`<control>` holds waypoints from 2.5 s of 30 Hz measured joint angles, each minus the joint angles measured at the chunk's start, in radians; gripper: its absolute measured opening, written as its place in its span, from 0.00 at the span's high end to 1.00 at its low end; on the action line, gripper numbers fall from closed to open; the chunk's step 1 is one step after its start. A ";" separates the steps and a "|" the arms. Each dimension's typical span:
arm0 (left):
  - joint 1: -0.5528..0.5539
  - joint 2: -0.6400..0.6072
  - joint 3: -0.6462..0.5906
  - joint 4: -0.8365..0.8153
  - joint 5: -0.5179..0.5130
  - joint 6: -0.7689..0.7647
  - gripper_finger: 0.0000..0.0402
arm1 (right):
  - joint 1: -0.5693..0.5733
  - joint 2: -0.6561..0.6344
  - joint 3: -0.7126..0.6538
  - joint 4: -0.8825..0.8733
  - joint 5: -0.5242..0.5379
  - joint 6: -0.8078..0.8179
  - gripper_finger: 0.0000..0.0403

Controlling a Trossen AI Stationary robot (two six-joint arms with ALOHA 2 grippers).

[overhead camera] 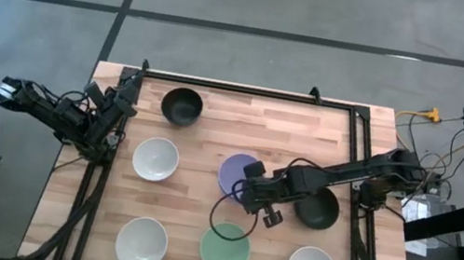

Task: Nest bowls inside each other
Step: Stack the purple bowl into the blue bowl, then stack the top black bowl into the purple bowl

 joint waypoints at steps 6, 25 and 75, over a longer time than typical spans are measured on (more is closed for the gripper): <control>0.000 -0.001 0.000 0.000 0.000 0.000 1.00 | 0.000 0.006 0.002 -0.012 0.000 0.000 0.97; 0.000 0.000 0.000 0.000 0.000 0.002 1.00 | -0.003 0.006 0.002 -0.010 -0.036 0.051 0.97; 0.275 0.028 0.315 -1.846 0.680 -0.935 1.00 | -0.245 -0.728 -0.390 0.623 0.051 0.589 0.88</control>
